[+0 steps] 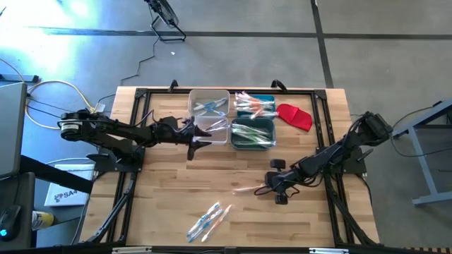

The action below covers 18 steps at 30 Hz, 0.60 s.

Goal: Pick & Place Toothbrushes
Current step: Put the orange toothbrush into the blue bin

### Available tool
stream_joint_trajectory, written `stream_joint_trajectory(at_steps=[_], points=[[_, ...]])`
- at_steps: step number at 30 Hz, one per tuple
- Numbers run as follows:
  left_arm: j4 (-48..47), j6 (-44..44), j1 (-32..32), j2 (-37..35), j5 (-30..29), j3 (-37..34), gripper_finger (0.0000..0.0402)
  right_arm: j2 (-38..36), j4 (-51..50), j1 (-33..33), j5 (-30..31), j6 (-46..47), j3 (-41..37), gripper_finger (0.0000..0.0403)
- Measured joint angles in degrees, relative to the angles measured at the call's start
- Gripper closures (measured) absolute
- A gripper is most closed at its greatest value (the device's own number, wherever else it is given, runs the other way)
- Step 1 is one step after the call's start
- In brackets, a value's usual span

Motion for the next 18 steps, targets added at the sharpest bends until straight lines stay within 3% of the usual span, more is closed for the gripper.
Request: stream_joint_trajectory(at_steps=[11, 18], points=[[-6.53, -0.06, 0.0, 0.0, 0.02, 0.0, 0.0245, -0.43, 5.1, 0.0, 3.81, 1.38, 0.0, 0.04], [-6.4, 0.77, 0.0, 0.0, 0.03, 0.0, 0.0245, -4.76, 6.58, 0.0, 7.78, 1.28, 0.0, 0.0401]])
